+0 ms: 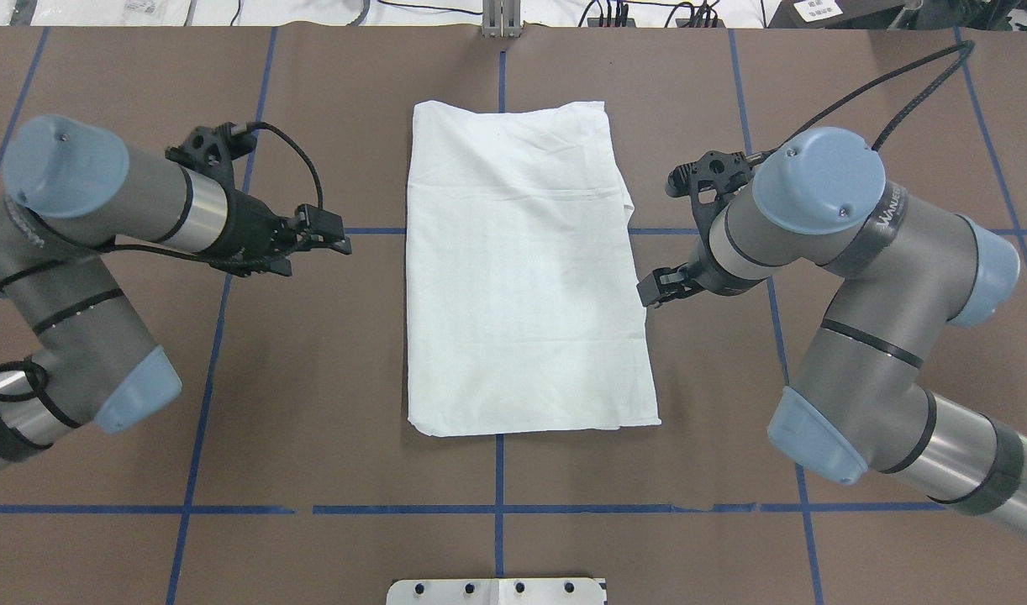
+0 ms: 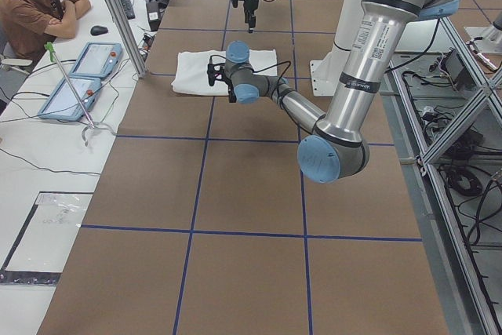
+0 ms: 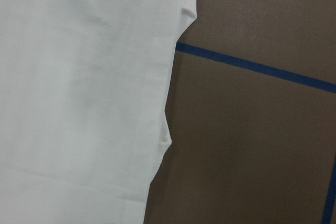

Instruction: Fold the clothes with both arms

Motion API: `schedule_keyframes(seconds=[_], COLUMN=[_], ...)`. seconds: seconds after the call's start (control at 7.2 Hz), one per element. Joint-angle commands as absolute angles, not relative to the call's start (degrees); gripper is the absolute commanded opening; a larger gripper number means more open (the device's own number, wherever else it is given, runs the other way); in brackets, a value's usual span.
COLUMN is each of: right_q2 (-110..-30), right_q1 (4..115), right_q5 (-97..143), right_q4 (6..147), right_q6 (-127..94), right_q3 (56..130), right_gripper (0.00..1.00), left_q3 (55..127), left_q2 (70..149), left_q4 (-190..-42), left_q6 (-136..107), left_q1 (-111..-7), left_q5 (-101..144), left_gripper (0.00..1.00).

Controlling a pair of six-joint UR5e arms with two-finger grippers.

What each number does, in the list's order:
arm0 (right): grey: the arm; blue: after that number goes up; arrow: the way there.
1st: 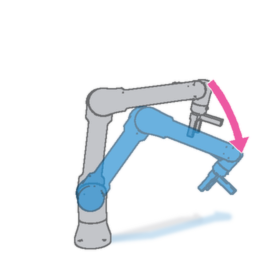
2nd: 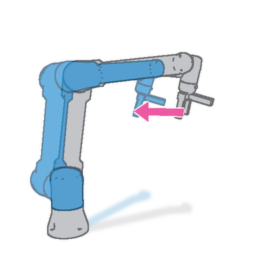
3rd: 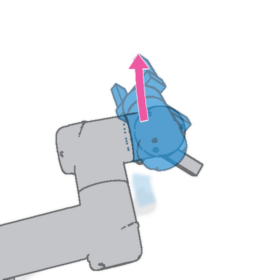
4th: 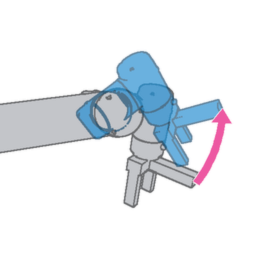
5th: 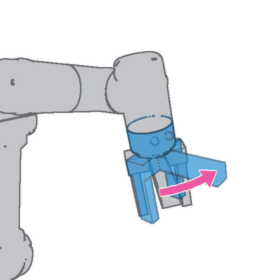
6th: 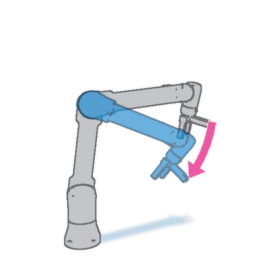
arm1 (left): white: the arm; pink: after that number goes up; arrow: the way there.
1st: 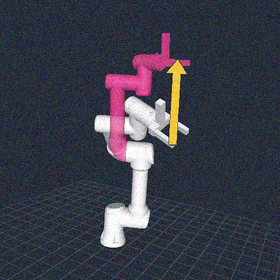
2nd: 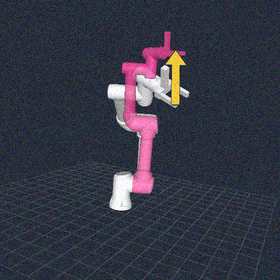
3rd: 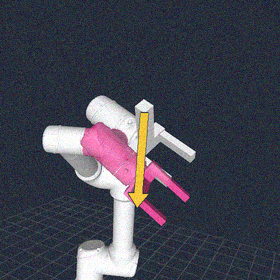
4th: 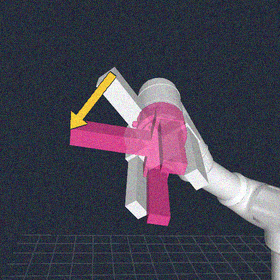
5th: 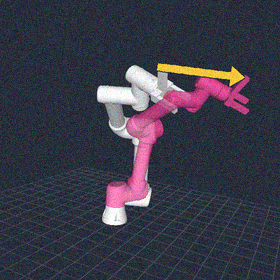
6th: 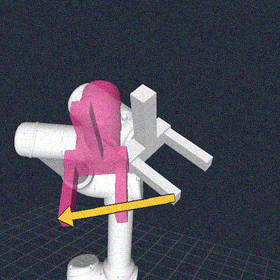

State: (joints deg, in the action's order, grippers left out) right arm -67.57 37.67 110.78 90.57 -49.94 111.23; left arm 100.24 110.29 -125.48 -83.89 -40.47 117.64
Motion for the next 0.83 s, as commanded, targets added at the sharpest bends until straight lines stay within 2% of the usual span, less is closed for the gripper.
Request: schedule_keyframes(seconds=[0.0,0.28,0.69], right_q2=[-67.41,-66.89,-66.71], right_q1=[37.71,37.62,37.44], right_q5=[113.72,113.73,113.64], right_q4=[90.09,90.0,87.98], right_q6=[-55.53,-57.11,-59.24], right_q3=[113.29,113.29,112.77], right_gripper=[1.0,1.0,1.0], left_q3=[104.15,103.98,102.67], left_q2=[110.48,112.83,114.96], left_q4=[-124.37,-122.19,-116.98], left_q6=[-97.24,-104.64,-106.61], left_q1=[-27.84,-19.27,-18.28], left_q5=[110.7,103.56,102.58], left_gripper=[1.0,1.0,0.99])
